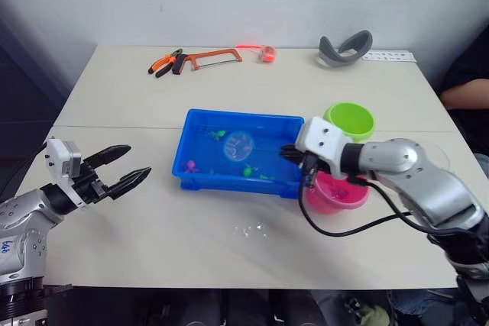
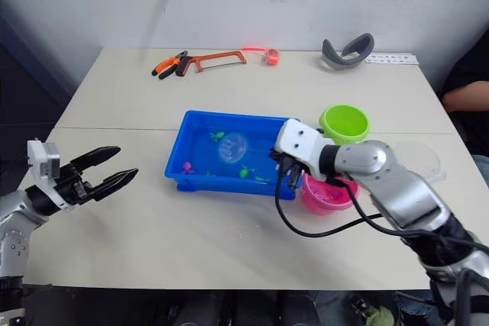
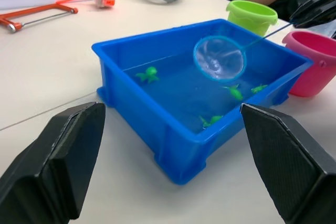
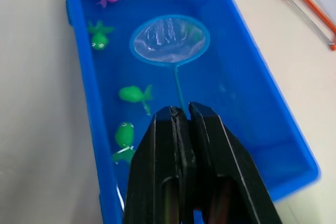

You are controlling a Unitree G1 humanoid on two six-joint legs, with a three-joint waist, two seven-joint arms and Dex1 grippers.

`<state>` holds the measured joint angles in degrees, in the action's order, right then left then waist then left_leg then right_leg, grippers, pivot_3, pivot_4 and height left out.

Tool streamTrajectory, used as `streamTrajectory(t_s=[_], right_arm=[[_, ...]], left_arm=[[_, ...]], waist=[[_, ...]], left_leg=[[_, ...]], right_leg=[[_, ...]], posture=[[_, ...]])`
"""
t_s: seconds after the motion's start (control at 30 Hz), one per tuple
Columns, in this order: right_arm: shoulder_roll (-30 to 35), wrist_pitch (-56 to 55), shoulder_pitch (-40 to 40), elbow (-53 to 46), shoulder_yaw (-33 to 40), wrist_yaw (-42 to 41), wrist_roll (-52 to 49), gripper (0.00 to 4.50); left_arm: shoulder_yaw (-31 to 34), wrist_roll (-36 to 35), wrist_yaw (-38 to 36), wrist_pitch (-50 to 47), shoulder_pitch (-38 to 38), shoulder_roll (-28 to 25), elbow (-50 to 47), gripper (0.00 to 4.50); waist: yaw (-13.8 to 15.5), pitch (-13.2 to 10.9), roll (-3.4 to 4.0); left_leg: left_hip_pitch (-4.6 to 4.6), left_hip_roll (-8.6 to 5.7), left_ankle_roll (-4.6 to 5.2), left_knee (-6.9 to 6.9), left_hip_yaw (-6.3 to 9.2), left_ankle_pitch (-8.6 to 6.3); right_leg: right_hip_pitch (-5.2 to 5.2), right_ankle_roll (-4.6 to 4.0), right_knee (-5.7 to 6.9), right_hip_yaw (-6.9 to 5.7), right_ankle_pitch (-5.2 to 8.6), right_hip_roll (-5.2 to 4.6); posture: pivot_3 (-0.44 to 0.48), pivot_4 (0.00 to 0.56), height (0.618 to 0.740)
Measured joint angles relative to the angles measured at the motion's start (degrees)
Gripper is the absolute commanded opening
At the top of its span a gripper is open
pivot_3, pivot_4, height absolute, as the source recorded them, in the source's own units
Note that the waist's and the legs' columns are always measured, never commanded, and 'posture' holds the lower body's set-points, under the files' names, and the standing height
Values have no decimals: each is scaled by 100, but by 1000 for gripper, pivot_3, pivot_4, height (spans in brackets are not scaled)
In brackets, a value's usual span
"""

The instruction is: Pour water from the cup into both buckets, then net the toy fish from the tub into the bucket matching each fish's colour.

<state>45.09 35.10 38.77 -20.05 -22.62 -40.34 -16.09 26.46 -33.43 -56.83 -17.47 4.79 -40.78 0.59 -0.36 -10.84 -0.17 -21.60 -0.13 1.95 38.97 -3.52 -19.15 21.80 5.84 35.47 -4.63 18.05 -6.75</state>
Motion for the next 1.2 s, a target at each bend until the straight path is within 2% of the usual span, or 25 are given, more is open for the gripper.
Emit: streamTrajectory(t_s=[0.2, 0.47, 0.67, 0.83, 1.0, 1.1, 1.2], right_arm=[[-728, 23, 509, 516, -364, -93, 608, 0], [-1461, 92, 800, 1131, -701, -262, 1203, 0], [-1894, -135, 985, 1634, -990, -365, 1650, 0], [-2103, -255, 1202, 2055, -1068, -539, 1856, 0], [-2406, -201, 1184, 2108, -1067, -688, 1867, 0], [-2441, -49, 1079, 2044, -1027, -779, 1819, 0], [-2486, 100, 977, 1991, -944, -853, 1737, 0]], left_arm=[[-18, 3, -20, 2, -133, -25, -93, 4467], [-299, 192, -47, 135, -37, -82, -140, 4467], [-490, 414, -148, 332, 75, -198, -44, 4467], [-544, 471, -194, 381, 153, -240, 21, 4467], [-749, 525, -352, 275, 558, -572, 25, 4467], [-971, 635, -665, 213, 803, -988, 39, 4467], [-1200, 693, -871, 154, 1102, -1144, 141, 4467]], waist=[[-68, 0, 0], [-144, 0, 0], [-160, 0, 0], [-159, 1, -1], [-148, 1, -1], [-153, 2, -4], [-151, 2, -3]], left_leg=[[-4, 2, -4, -1, -1, 0], [-5, 2, -5, -6, -12, 0], [-57, 3, -9, 3, -24, 4], [-63, 3, -8, 4, -23, 5], [-65, 2, -8, 5, -22, 5], [-65, 1, -8, 4, -22, 5], [-67, 1, -8, 4, -22, 5]], right_leg=[[15, 0, 19, -6, 0, 2], [31, 0, 40, -3, 0, 4], [87, 0, 52, 0, 0, 9], [90, 0, 52, -4, 0, 10], [90, 0, 53, -5, 0, 11], [91, 0, 53, -6, 0, 12], [93, 0, 54, -7, 0, 14]], posture=[[0, 150, 740], [0, 150, 740], [0, 150, 740], [0, 150, 740], [0, 150, 740], [0, 150, 740], [0, 150, 740]])
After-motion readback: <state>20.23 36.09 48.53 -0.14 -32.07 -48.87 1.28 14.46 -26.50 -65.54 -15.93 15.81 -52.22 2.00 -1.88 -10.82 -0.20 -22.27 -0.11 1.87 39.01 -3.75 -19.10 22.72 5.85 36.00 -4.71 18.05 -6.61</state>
